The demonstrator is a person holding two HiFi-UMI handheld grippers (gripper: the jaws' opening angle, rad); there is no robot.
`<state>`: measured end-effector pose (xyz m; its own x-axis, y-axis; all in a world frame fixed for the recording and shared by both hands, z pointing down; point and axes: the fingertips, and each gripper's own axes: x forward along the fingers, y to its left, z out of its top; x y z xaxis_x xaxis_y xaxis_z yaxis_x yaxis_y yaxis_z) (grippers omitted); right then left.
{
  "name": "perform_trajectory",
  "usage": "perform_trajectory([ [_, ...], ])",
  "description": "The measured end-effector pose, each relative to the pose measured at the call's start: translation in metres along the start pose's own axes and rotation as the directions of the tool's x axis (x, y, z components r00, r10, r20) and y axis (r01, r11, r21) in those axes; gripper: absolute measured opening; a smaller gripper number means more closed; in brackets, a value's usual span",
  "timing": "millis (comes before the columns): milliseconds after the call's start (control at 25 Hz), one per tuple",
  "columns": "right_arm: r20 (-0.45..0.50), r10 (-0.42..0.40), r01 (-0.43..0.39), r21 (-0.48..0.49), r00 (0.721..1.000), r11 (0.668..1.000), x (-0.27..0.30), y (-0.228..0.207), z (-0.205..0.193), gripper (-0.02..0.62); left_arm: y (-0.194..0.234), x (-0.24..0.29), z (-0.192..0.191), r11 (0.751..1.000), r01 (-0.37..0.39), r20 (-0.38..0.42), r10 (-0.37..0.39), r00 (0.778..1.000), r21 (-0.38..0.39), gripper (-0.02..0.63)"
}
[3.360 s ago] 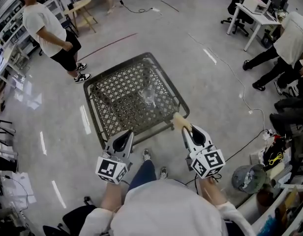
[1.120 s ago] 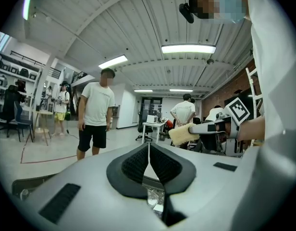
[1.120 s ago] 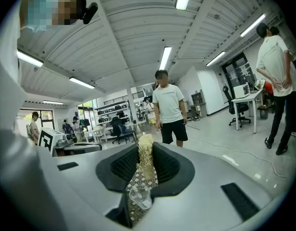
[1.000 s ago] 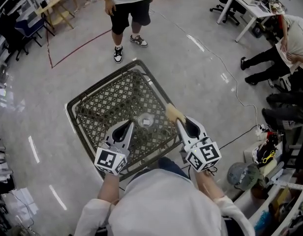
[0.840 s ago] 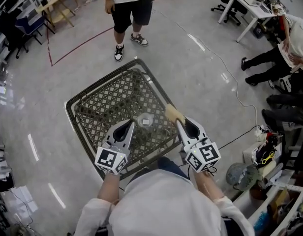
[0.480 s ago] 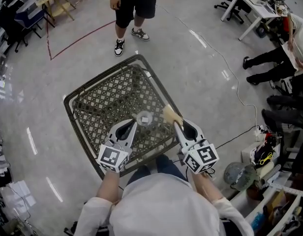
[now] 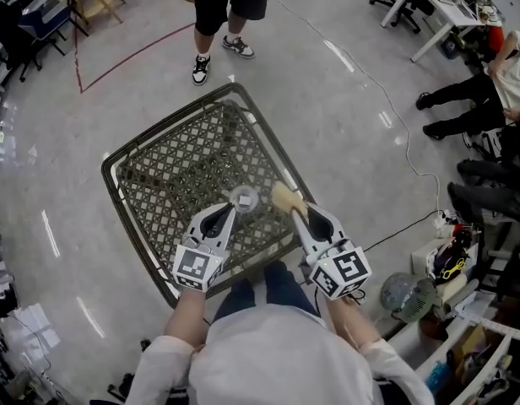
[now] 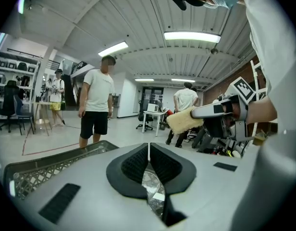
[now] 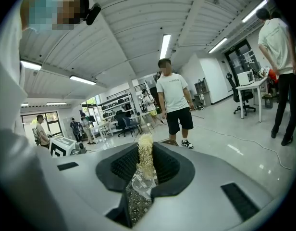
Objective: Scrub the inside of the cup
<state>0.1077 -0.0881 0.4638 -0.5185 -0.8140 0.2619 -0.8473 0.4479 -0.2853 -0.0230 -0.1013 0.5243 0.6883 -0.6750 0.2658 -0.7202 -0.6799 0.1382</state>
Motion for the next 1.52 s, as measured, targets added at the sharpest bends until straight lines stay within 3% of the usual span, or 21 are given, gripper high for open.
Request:
perform_trajectory([
  [400, -0.035, 0.012, -0.011, 0.016, 0.999, 1.000, 0.007, -0.001, -0.019, 0.092, 0.012, 0.009, -0.038, 0.999, -0.039, -0.046, 0.037, 0.998, -0.032, 0.038],
  [1080, -0.073, 0.018, -0.015, 0.031, 0.997, 0.999, 0.010, 0.000, -0.045, 0.092, 0.015, 0.019, -0.085, 0.998, -0.024, -0.087, 0.018, 0.996, -0.061, 0.046],
  [1240, -0.079, 0.023, -0.020, 0.037, 0.997, 0.999, 0.009, 0.000, -0.050, 0.092, 0.012, 0.023, -0.095, 0.996, -0.011, -0.105, 0.001, 0.994, -0.091, 0.208],
  [1520, -0.099, 0.027, -0.023, 0.039, 0.995, 0.999, 0.008, 0.000, -0.060, 0.092, 0.010, 0.028, -0.115, 0.999, -0.001, -0.147, -0.005, 0.989, -0.043, 0.302],
])
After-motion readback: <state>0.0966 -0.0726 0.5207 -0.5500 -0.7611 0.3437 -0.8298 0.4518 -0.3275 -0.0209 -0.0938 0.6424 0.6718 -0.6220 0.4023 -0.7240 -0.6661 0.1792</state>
